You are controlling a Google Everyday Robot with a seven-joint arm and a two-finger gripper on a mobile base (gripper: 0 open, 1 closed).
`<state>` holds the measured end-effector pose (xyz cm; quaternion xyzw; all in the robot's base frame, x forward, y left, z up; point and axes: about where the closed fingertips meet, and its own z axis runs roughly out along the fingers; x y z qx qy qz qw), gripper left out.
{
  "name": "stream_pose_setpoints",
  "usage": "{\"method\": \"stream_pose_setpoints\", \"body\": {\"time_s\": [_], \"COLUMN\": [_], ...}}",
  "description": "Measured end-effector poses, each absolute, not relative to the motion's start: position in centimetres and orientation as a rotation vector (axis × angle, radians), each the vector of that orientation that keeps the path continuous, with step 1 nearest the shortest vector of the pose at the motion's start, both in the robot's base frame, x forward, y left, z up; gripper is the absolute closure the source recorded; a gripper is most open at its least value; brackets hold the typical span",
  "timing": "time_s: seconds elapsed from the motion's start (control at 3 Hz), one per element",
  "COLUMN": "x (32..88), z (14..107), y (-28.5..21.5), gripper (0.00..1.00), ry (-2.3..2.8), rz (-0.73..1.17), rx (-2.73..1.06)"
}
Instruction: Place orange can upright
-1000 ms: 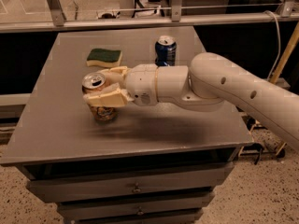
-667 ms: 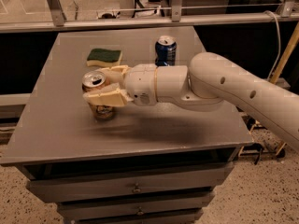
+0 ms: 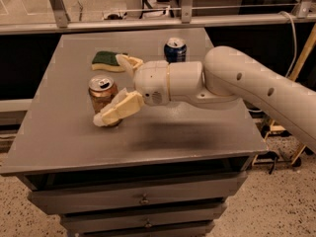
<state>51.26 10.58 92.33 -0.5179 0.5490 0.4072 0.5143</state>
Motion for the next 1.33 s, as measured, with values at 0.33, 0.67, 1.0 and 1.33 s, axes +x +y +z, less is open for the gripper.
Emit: {"method": "stream_pose_setpoints", "body": {"time_s": [0.33,0.67,1.0,1.33], "x": [50.9,50.6,50.4,50.4], "z": [96.3,99.3,101.9,101.9], "y": [8.6,6.6,4.5,4.5], "gripper": [0.0,0.0,0.0,0.0], "ry": [1.266,1.217,1.18,1.18], "rz": [0.985,0.974,0.895,0.894], "rx": [-1.3,-1.307,-1.25,-1.25]}}
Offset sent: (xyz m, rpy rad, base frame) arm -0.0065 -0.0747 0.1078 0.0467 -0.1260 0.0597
